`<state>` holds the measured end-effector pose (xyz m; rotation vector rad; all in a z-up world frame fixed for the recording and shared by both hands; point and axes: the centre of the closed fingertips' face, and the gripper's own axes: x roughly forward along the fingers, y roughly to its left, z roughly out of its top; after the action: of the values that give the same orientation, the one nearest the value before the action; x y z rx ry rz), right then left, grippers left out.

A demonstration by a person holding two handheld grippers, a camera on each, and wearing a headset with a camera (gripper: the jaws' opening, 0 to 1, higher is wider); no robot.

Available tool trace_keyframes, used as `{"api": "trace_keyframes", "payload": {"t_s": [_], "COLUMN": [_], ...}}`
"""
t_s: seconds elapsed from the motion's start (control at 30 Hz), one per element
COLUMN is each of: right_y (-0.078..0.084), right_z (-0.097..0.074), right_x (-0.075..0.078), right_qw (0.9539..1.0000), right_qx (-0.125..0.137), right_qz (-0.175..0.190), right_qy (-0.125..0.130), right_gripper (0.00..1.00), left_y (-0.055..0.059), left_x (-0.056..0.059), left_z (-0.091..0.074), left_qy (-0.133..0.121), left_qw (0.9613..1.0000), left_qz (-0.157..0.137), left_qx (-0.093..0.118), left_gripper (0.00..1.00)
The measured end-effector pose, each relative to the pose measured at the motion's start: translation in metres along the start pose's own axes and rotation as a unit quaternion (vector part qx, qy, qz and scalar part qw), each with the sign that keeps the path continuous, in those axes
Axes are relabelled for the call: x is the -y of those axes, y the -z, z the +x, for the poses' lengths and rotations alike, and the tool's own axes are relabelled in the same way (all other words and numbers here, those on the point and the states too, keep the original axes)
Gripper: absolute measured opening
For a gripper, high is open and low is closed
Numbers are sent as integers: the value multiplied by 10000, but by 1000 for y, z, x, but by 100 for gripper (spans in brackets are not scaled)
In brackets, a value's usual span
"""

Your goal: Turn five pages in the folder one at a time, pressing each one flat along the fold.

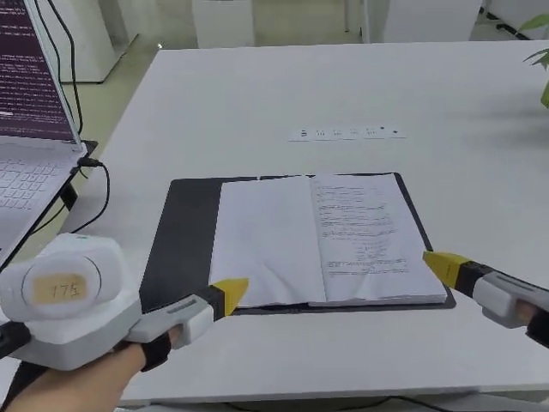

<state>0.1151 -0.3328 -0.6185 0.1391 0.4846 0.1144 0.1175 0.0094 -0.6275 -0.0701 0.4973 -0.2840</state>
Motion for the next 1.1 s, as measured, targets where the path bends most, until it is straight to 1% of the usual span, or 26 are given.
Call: {"api": "trace_keyframes", "payload": {"t_s": [0.07, 0.13, 0.27, 0.33, 0.37, 0.47, 0.5, 0.53, 0.63, 0.67, 0.7, 0.77, 0.8, 0.83, 0.87, 0.9, 0.93, 1.0, 1.07, 1.1], "right_y": [1, 1, 5, 7, 8, 7, 7, 7, 7, 7, 7, 6, 6, 7, 8, 9, 10, 11, 12, 13], "right_z": [1, 0, -3, -5, -6, -8, -9, -9, -10, -11, -11, -12, -13, -14, -14, -14, -14, -15, -14, -15], "right_x": [-1, -3, -7, -9, -9, -6, -5, -4, -2, -1, 0, 1, 1, 1, 1, 1, 2, 5, 6, 6], "right_qw": [10000, 9999, 9994, 9991, 9990, 9988, 9989, 9987, 9984, 9983, 9983, 9983, 9982, 9981, 9980, 9978, 9978, 9977, 9974, 9972], "right_qx": [-44, -84, -134, -143, -113, -16, -12, -1, 20, 37, 46, 81, 102, 107, 111, 112, 108, 103, 90, 80], "right_qz": [-13, -25, 30, 38, 70, 149, 161, 174, 226, 230, 231, 204, 182, 176, 181, 178, 168, 152, 180, 211], "right_qy": [-46, -131, -326, -408, -426, -458, -451, -478, -513, -532, -525, -546, -565, -573, -593, -622, -638, -648, -690, -709], "right_gripper": [99, 98, 91, 89, 88, 87, 87, 87, 86, 86, 85, 85, 84, 84, 84, 84, 84, 83, 81, 80], "left_y": [-1, -2, 1, 3, 4, 4, 6, 7, 10, 11, 11, 13, 15, 17, 17, 17, 16, 17, 15, 14], "left_x": [-3, -4, -4, -4, -3, 1, 3, 3, 8, 12, 14, 22, 28, 33, 40, 42, 53, 61, 72, 79], "left_z": [-4, -7, -9, -9, -8, -5, -2, 0, 8, 11, 12, 19, 23, 26, 31, 33, 39, 47, 58, 64], "left_qy": [-38, -26, -19, -40, -39, -50, -52, -44, -4, 31, 43, 111, 196, 248, 312, 335, 469, 555, 695, 783], "left_qw": [10000, 10000, 9998, 9997, 9997, 9997, 9996, 9995, 9991, 9990, 9990, 9987, 9981, 9978, 9974, 9972, 9961, 9949, 9933, 9920], "left_qz": [-31, 10, 128, 134, 120, 92, 117, 137, 204, 218, 214, 205, 229, 257, 302, 327, 466, 544, 666, 736], "left_qx": [-18, -38, -145, -191, -221, -211, -252, -291, -377, -390, -398, -443, -530, -561, -581, -585, -580, -636, -645, -656], "left_gripper": [99, 99, 99, 99, 99, 99, 99, 98, 92, 91, 91, 87, 84, 84, 83, 82, 81, 77, 76, 75]}}
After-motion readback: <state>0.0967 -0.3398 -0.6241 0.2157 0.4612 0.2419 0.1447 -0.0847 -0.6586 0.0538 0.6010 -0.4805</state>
